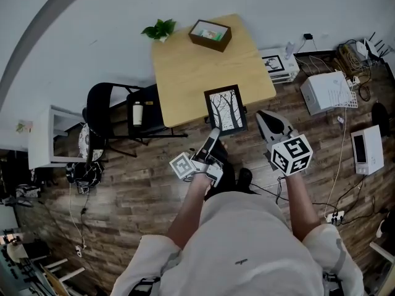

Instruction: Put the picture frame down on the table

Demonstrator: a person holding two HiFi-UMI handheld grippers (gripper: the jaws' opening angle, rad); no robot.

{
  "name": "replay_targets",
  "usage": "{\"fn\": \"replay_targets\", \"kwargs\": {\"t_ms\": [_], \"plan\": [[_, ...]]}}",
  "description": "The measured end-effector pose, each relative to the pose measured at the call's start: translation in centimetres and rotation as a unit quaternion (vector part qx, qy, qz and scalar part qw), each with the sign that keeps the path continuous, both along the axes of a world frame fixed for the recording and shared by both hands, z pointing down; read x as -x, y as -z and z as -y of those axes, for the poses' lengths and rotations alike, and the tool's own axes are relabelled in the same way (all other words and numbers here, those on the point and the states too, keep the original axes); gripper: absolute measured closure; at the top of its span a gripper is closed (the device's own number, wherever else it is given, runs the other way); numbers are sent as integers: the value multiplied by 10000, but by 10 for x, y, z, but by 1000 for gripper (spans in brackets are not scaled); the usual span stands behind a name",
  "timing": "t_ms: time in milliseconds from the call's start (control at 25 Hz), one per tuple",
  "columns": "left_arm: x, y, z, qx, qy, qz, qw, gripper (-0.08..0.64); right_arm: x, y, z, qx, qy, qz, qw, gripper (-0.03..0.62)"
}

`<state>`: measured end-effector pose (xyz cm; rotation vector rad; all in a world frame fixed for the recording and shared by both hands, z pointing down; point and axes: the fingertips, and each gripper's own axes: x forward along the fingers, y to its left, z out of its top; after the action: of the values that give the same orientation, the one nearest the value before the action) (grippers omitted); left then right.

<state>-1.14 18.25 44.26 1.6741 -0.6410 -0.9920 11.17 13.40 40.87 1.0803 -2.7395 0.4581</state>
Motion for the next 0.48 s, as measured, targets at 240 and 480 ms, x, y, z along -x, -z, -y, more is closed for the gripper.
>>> {"fn": "replay_targets", "kwargs": {"t_ms": [240, 480], "plan": [[20, -4, 23, 37, -76, -117, 9999, 491, 17, 5, 22, -21, -102, -69, 9999, 594], [45, -5, 57, 26, -170, -136, 9998, 491, 38, 11, 55, -32, -154, -125, 9998, 594]]}}
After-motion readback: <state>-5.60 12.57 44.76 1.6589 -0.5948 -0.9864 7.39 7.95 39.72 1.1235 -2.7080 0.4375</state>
